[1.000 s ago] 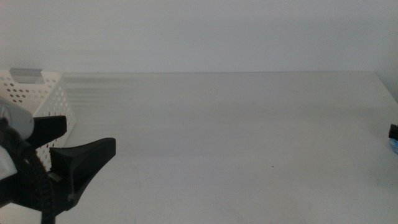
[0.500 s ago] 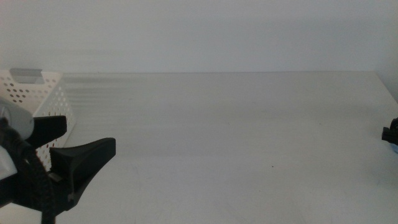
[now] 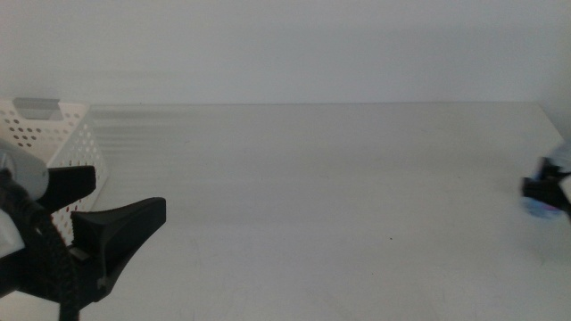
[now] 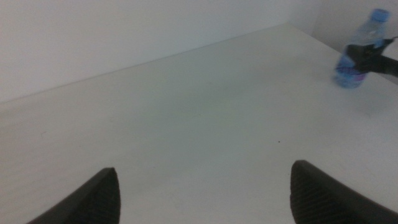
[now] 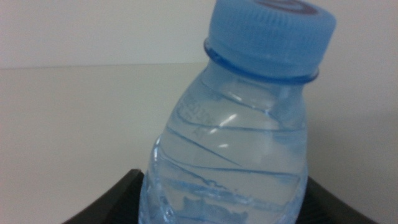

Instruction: Use arms to grab the bottles and put them into the dustbin to the left of the table.

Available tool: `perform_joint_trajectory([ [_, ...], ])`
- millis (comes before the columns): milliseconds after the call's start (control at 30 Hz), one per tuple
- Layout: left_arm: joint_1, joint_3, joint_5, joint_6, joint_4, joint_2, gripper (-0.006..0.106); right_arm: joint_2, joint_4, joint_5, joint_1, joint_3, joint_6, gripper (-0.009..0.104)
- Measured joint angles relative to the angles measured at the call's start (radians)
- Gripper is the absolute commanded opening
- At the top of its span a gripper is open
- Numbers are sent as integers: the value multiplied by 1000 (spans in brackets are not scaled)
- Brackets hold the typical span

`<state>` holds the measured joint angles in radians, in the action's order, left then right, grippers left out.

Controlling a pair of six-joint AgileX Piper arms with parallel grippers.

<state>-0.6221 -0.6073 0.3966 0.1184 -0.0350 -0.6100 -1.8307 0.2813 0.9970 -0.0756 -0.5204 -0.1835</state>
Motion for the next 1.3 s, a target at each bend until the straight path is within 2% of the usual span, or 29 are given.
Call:
perform_joint_trajectory([
  [133, 0, 0, 0, 0, 0, 0, 90, 91, -153, -155, 100, -43, 99, 0],
  [300, 0, 0, 0, 0, 0, 0, 90, 177, -293, -310, 241, -175, 195, 0],
  [467, 0, 0, 0, 0, 0, 0, 90, 173, -503, -477, 412, -358, 369, 0],
  [600, 0, 0, 0, 0, 0, 0, 90, 110, -664, -516, 523, -500, 514, 0],
  [767, 0, 0, 0, 0, 0, 0, 90, -19, -794, -520, 625, -668, 644, 0],
  [933, 0, 0, 0, 0, 0, 0, 90, -166, -865, -523, 692, -788, 689, 0],
  [1300, 0, 0, 0, 0, 0, 0, 90, -356, -875, -496, 729, -876, 672, 1],
])
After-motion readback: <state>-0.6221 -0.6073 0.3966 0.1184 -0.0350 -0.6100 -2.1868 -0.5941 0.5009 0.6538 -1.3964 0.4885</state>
